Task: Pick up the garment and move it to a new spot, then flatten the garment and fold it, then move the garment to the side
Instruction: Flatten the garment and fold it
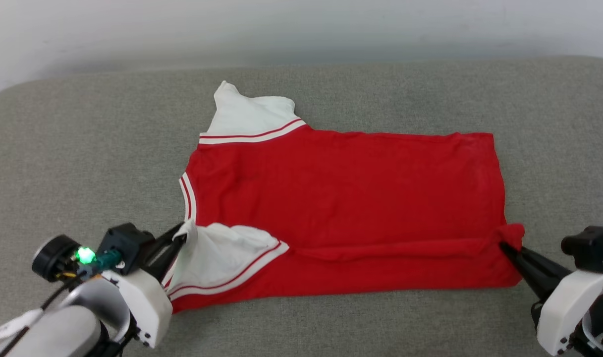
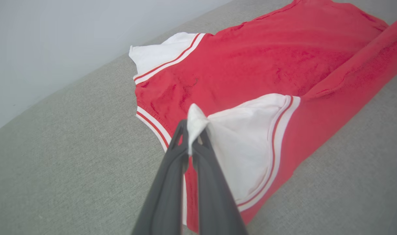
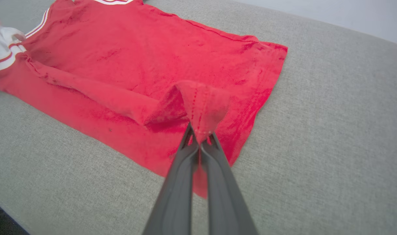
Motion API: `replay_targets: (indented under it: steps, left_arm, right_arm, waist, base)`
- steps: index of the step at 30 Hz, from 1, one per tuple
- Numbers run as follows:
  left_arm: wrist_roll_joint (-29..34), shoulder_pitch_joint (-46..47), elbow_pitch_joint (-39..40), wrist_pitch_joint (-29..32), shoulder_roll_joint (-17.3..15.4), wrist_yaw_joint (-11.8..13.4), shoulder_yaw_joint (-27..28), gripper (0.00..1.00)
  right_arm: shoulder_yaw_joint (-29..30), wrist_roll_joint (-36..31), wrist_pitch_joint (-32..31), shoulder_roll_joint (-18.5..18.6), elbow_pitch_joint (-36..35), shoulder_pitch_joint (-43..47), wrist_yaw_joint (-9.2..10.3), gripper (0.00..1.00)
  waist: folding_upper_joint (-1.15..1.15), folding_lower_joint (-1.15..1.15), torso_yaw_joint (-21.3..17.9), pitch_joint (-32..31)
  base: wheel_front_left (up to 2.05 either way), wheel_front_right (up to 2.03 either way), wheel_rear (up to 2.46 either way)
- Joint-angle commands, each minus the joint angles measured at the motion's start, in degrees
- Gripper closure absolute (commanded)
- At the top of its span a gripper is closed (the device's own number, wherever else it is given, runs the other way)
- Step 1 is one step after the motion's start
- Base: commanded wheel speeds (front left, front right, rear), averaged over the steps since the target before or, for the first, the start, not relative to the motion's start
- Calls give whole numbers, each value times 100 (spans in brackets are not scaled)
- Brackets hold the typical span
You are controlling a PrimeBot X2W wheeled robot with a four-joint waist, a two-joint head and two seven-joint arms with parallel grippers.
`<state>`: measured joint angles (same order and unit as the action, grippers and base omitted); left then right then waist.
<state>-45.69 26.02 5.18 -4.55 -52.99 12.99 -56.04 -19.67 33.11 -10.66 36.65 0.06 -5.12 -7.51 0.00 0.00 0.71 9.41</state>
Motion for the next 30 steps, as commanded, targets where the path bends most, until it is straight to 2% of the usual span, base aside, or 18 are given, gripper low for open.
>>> replay_targets:
  steps: [1,9,17,24,25,26,27,30]
  left_arm:
    - [49,266,-117,90,-15,-123,53,100]
    - [131,1022,-808,306,145,-636,121,100]
    - [91,1344,-1858,280,572,-1070,9,100]
    - [7,1413,-2640,154,967,-1345,-83,100]
    - [-17,1417,-2705,134,1001,-1380,-73,71]
    - [-20,1437,-2765,112,1016,-1397,-73,7]
    - [-26,1459,-2813,97,1024,-1412,-63,0]
    - [-19,1543,-2841,110,980,-1447,-44,0]
  right_arm:
    - [74,-38,-45,-52,-48,-200,4,100]
    - [29,-87,-351,-116,185,-841,4,100]
    - [-323,83,-618,-161,761,-1269,4,100]
    - [-746,184,-676,-156,1126,-1461,4,100]
    - [-753,206,-636,-162,1143,-1483,4,80]
    - [-750,215,-594,-157,1140,-1504,4,15]
    - [-734,192,-529,-135,1122,-1525,4,0]
    - [-650,210,-416,-119,1012,-1511,4,0]
  waist:
    - [0,0,-103,227]
    - [0,0,-244,827]
    - [0,0,-247,1144]
    - [0,0,-211,1113]
    - [0,0,-198,1070]
    - [0,0,-183,1016]
    - [0,0,-167,955]
    - [0,0,-109,756]
  base:
    - [0,0,0]
    - [0,0,0]
    - [0,0,0]
    - [0,0,0]
    - [0,0,0]
    - [0,0,0]
    - [0,0,0]
    - [0,0,0]
